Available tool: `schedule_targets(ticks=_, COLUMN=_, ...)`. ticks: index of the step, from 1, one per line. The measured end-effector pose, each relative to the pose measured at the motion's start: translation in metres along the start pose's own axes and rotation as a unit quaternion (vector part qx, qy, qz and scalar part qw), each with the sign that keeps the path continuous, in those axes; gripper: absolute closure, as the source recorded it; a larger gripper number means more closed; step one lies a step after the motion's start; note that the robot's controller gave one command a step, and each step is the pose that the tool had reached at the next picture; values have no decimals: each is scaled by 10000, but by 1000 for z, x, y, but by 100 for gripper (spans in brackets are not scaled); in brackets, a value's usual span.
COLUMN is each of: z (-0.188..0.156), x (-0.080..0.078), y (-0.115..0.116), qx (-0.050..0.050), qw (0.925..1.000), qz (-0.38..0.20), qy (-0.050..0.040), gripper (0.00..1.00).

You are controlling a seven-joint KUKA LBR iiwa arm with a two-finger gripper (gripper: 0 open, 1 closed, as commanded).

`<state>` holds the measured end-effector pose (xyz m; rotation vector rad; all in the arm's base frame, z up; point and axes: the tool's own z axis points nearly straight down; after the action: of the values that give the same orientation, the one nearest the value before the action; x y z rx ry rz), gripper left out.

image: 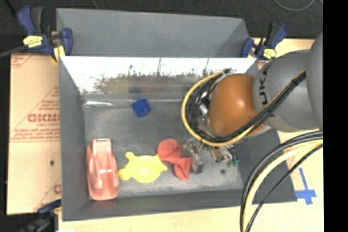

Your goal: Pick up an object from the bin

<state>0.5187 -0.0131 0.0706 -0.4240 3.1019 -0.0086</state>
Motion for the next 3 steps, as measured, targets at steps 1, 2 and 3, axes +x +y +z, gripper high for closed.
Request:
schedule_targets(ticks=1, z=-12, x=-11, y=10, qx=-4, qw=9999, qz=167, qy=0, gripper=100)
schedule_targets(ticks=2, z=-3, x=-38, y=9, qx=6, qw=10000, qz=65, qy=-20, gripper=100)
schedule_targets(ticks=3, z=-16, x=-33, y=7, qx=-3, qw=10000, qz=87, qy=0, gripper=100)
